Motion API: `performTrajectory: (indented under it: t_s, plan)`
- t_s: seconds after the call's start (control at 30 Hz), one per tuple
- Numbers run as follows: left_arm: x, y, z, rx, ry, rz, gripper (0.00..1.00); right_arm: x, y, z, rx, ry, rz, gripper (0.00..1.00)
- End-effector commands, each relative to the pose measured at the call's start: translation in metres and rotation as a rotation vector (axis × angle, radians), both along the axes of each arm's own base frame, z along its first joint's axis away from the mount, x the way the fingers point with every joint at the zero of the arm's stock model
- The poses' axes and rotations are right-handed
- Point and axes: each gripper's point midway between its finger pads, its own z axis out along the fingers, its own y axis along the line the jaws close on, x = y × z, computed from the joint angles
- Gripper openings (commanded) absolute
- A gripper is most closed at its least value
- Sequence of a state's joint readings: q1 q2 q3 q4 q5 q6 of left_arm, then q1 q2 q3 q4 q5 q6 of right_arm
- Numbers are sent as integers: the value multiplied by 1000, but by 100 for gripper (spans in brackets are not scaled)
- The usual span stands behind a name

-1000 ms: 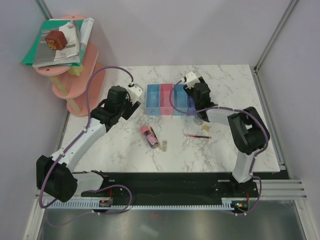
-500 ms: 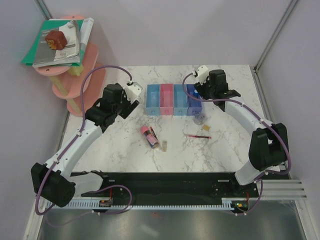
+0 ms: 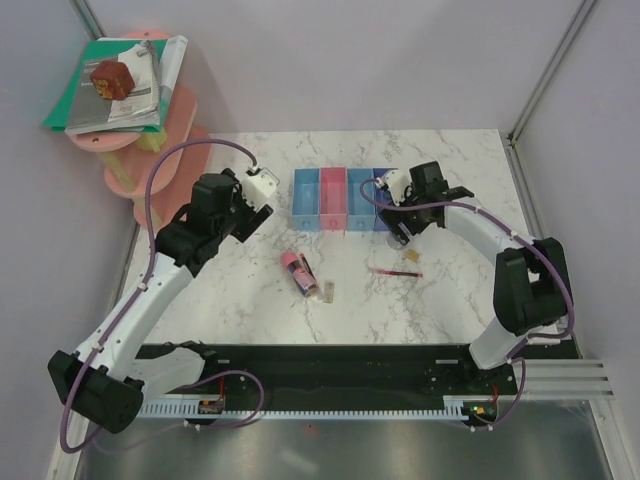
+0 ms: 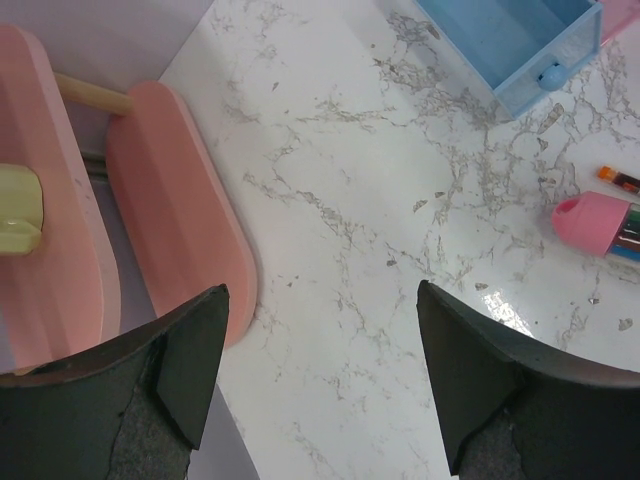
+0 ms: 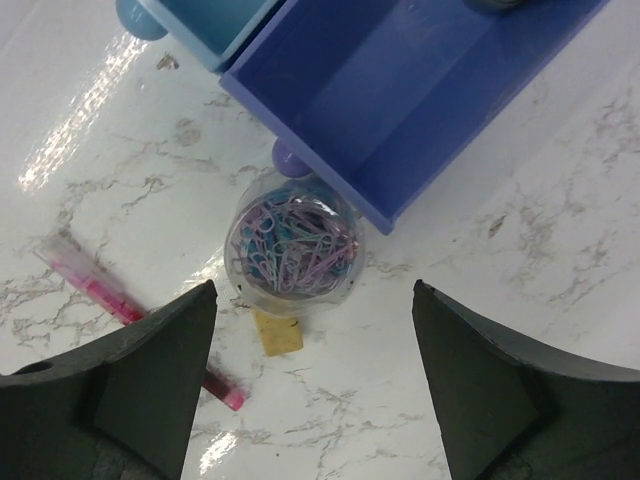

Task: Sort the stationery into containers
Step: Pick up the stationery from the center of the board.

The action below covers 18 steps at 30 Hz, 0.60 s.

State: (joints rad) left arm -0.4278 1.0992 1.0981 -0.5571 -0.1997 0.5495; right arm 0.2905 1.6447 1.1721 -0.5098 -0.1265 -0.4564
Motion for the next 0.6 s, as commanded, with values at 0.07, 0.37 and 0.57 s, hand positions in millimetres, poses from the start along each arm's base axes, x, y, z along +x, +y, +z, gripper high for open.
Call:
performTrajectory:
  t_s: [0.07,0.37,0.57]
  plan:
    - [-10,0,1,15,-6,-45,84,-16,13,-23,60,126,21,88]
    - [-11,-4,-4,3,8,-59,83,-4,13,-38,47,131,-2,87]
    - [-11,-5,-9,3,22,-60,84,0,16,-45,57,139,-9,77]
